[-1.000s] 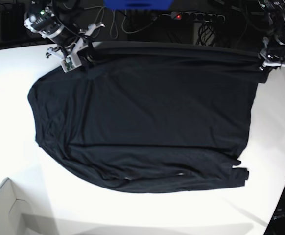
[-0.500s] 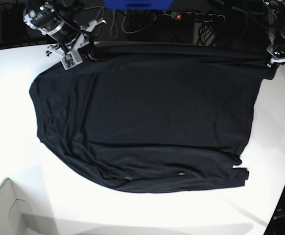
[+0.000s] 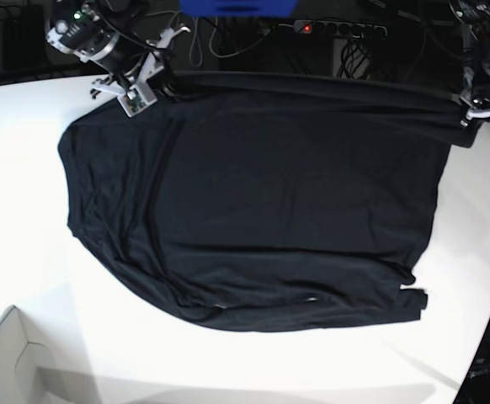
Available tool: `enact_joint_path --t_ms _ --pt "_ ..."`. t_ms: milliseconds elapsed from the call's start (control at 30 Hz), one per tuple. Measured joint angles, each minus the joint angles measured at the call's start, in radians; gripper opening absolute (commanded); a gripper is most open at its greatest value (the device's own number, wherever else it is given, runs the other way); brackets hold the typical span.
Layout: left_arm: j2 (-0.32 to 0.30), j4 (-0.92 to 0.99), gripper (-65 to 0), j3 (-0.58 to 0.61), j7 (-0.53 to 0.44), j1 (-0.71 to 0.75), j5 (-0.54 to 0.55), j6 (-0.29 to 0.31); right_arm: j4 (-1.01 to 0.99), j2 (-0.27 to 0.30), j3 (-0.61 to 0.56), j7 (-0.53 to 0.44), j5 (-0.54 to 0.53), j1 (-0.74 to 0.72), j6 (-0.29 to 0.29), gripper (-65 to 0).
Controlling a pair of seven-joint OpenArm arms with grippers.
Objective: Layout the t-shirt on the table in an organized manner, then fold the t-shirt properly
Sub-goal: 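Pull the shoulder edge with both grippers to stretch the shirt flat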
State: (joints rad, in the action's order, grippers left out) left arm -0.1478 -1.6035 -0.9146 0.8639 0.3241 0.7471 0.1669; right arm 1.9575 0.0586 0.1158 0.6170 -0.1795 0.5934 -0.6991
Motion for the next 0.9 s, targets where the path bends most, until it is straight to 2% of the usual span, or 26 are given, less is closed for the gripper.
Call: enact_joint_path --t_ms 433,600,800,900 --pt "-0.002 0.0 -64.9 0.0 0.0 -0.117 0.006 0.001 -0.017 0.013 -0.005 -0.001 0.0 -0.073 0.001 -65.0" --pt "-0.002 0.002 -64.9 0.0 0.007 -0.165 0.001 0.0 -0.022 0.013 -0.005 0.077 -0.003 -0.137 -0.002 -65.0" --pt "-0.004 0.013 -64.9 0.076 0.0 -0.201 -0.004 -0.002 -0.021 0.013 -0.005 0.16 0.0 -0.222 0.0 -65.0" --pt "-0.005 0.02 -64.9 0.09 0.0 -0.221 -0.01 -0.006 -0.026 0.013 -0.005 0.169 -0.002 -0.248 0.0 -65.0"
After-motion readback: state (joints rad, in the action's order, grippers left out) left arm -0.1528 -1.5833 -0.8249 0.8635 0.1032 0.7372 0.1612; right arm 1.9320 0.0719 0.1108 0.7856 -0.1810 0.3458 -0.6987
